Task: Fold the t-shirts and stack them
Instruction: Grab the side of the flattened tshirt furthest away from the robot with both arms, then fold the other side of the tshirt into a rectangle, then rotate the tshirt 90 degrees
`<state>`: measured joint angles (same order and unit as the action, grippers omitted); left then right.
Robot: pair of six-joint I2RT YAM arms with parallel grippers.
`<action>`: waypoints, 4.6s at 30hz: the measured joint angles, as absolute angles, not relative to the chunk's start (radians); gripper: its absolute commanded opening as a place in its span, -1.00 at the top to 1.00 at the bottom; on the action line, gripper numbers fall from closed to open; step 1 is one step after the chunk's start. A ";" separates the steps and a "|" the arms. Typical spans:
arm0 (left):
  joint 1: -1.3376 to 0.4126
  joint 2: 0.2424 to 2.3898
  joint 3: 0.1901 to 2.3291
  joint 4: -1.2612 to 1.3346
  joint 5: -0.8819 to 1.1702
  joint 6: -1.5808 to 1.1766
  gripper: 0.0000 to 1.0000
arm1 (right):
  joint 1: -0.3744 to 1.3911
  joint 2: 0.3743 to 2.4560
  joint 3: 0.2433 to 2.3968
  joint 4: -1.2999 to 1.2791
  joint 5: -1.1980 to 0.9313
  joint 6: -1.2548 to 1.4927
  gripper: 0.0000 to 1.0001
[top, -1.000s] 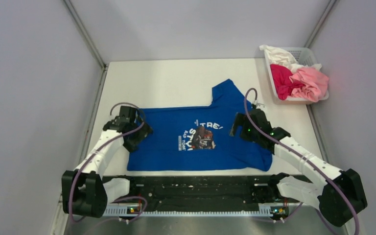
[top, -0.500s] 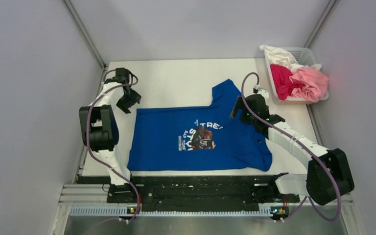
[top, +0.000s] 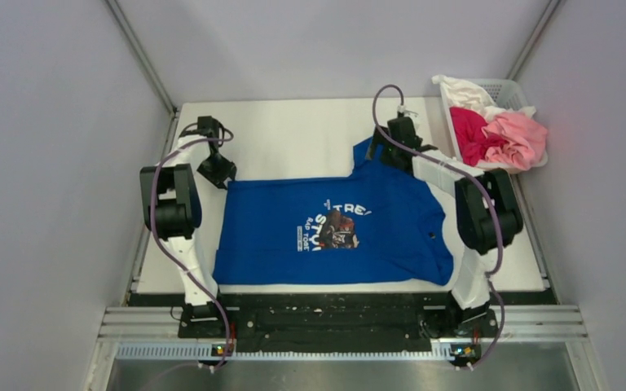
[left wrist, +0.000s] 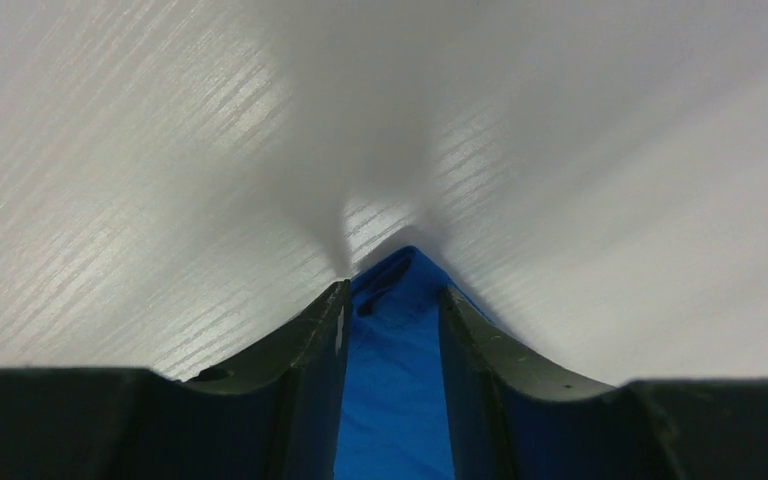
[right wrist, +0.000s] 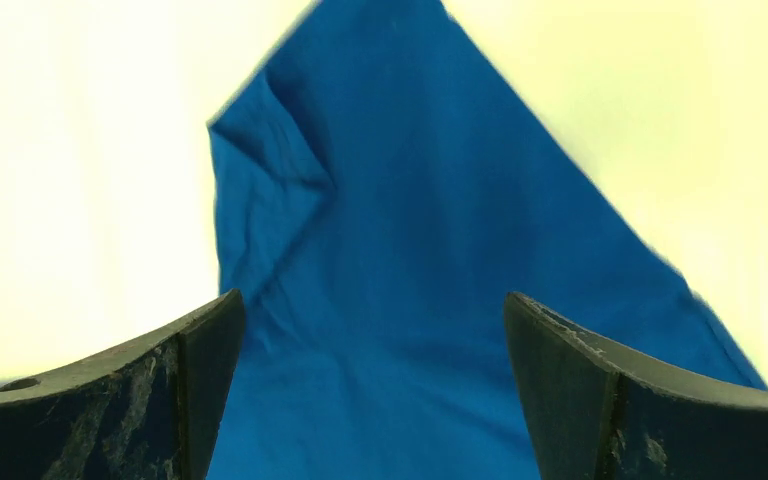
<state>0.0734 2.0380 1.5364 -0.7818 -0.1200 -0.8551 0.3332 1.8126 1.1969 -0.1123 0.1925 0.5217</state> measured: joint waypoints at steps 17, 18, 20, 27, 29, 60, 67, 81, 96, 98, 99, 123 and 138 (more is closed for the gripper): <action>0.073 2.050 1.532 -0.760 -0.102 -0.838 1.00 | 0.331 2.492 2.134 -0.316 0.184 0.317 -0.76; 0.073 2.044 1.522 -0.760 -0.102 -0.838 1.00 | 0.331 2.519 2.166 -0.332 0.185 0.309 -0.72; 0.073 2.035 1.511 -0.761 -0.102 -0.838 1.00 | 0.331 2.561 2.218 -0.357 0.196 0.286 -0.64; 0.073 2.019 1.490 -0.759 -0.102 -0.838 1.00 | 0.331 2.523 2.154 -0.377 0.202 0.273 -0.48; 0.073 2.018 1.488 -0.759 -0.101 -0.838 1.00 | 0.331 2.485 2.096 -0.378 0.209 0.272 -0.48; 0.051 1.751 1.272 -0.725 -0.094 -0.815 1.00 | 0.463 1.797 1.354 -0.318 0.430 0.271 1.00; 0.050 1.578 1.100 -0.719 -0.094 -0.807 1.00 | 0.582 1.438 1.063 -0.381 0.512 0.392 1.00; 0.050 1.348 0.932 -0.762 -0.126 -0.786 1.00 | 0.747 1.056 0.875 -0.701 0.519 0.620 1.00; 0.050 1.299 0.810 -0.852 -0.213 -0.838 -0.74 | 0.827 1.000 0.640 -0.780 0.345 0.758 -0.97; 0.050 1.298 0.829 -0.882 -0.231 -0.847 -0.89 | 0.828 0.961 0.645 -0.803 0.336 0.756 -0.97; 0.050 1.294 0.844 -0.894 -0.237 -0.849 -0.96 | 0.829 0.942 0.652 -0.812 0.336 0.755 -0.97; -0.036 1.422 0.964 -0.739 0.062 -0.722 -0.98 | 0.828 1.021 0.439 -0.365 0.030 0.893 -0.97; -0.095 1.496 0.828 -0.626 0.089 -0.763 -0.98 | 0.412 1.280 0.566 -0.224 -0.056 0.802 -0.97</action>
